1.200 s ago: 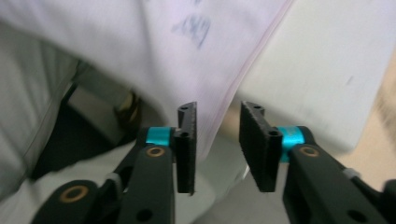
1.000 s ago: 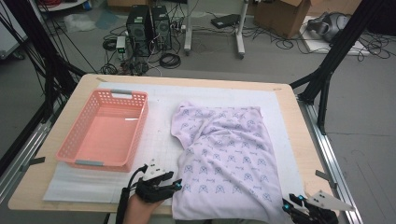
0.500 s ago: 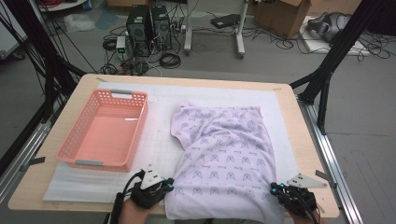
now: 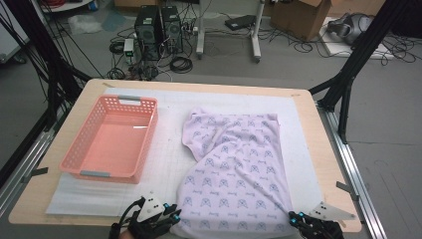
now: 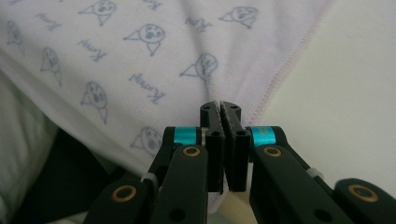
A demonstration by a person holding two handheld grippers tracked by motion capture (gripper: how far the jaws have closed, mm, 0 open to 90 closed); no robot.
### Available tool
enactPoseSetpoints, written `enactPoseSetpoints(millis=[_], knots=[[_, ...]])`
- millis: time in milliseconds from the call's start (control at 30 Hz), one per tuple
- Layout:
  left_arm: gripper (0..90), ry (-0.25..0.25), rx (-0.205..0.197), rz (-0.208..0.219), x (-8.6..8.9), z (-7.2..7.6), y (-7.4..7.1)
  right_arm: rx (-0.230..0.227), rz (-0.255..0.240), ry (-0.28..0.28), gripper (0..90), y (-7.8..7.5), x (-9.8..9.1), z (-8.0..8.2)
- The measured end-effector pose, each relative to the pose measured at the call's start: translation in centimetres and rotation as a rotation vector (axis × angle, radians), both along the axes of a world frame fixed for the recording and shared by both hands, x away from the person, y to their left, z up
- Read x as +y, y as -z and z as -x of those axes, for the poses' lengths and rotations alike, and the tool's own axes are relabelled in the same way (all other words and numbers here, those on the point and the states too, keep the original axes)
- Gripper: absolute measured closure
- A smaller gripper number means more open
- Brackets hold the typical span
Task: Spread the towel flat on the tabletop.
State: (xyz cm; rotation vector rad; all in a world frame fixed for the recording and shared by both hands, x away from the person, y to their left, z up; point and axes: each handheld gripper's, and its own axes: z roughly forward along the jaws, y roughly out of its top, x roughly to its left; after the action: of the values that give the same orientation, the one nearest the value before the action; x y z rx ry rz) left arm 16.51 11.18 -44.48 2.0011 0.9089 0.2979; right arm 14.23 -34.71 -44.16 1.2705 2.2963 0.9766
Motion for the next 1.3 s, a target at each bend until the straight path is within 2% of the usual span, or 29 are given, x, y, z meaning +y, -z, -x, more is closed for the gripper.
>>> enactPoseSetpoints(millis=[100, 200, 233, 300, 400, 567, 667, 733, 833, 900, 933, 967, 1000, 1033, 1067, 1133, 1200, 1300], knots=[[58.3, -0.017, -0.019, 0.022, -0.3, -0.6, -0.3, 0.003, 0.002, 0.024, 88.6, -0.1, -1.3, 0.9], [55.5, -0.046, -0.030, 0.046, -0.2, -1.6, -0.4, -0.006, -0.008, 0.015, 87.1, 0.0, -1.7, 1.3], [55.5, -0.055, -0.027, 0.048, -0.2, -2.1, -0.3, -0.010, -0.014, 0.013, 84.3, -0.1, -1.7, 1.3], [55.9, -0.072, -0.014, 0.060, -0.5, -3.1, -0.2, -0.033, -0.026, 0.028, 72.0, -0.3, -1.6, 0.9], [56.0, -0.095, -0.005, 0.080, -1.1, -4.6, -0.1, -0.059, -0.041, 0.051, 68.1, -0.6, -1.7, -0.4], [54.8, -0.114, -0.006, 0.054, -1.9, -6.7, -0.2, -0.069, -0.040, 0.041, 67.9, -1.1, -1.7, -4.1], [52.4, -0.138, 0.011, 0.040, -2.0, -7.5, 0.1, -0.058, -0.030, 0.031, 66.3, -1.2, -1.6, -6.2], [51.8, -0.134, 0.021, 0.038, -2.0, -7.7, 0.2, -0.059, -0.016, 0.026, 64.6, -1.1, -1.4, -7.0], [52.4, -0.107, 0.028, 0.021, -2.2, -7.9, 0.3, -0.066, -0.022, 0.037, 60.0, -0.8, -1.0, -7.6], [56.8, -0.086, 0.034, 0.018, -2.6, -7.9, 0.6, -0.064, -0.018, 0.040, 59.4, -0.5, -0.6, -7.9], [59.4, -0.072, 0.010, -0.019, -3.1, -7.7, 0.8, -0.065, -0.013, 0.038, 59.6, -0.4, -0.4, -8.0], [62.7, -0.075, -0.015, -0.054, -3.3, -7.5, 0.7, -0.054, -0.002, 0.035, 61.4, -0.2, -0.1, -8.1], [68.2, -0.074, -0.010, -0.056, -3.2, -7.5, 0.6, -0.045, 0.006, 0.026, 66.9, 0.0, 0.1, -8.2], [80.2, -0.061, 0.010, -0.038, -3.0, -7.5, 0.6, -0.037, 0.016, 0.016, 70.3, 0.3, 0.4, -8.3], [85.2, -0.062, 0.006, -0.047, -2.9, -7.3, 0.6, -0.043, 0.014, 0.015, 76.5, 0.3, 0.5, -8.2], [85.9, -0.061, -0.008, -0.056, -2.6, -6.7, 0.5, -0.030, 0.010, -0.001, 86.2, 0.2, 0.7, -8.1], [86.0, -0.057, -0.005, -0.051, -2.1, -6.0, 0.5, -0.027, 0.039, -0.020, 87.6, 0.0, 1.1, -7.8], [86.0, -0.056, -0.001, -0.039, -1.0, -5.0, 0.4, -0.008, 0.049, -0.056, 88.1, -0.3, 1.5, -7.1]])
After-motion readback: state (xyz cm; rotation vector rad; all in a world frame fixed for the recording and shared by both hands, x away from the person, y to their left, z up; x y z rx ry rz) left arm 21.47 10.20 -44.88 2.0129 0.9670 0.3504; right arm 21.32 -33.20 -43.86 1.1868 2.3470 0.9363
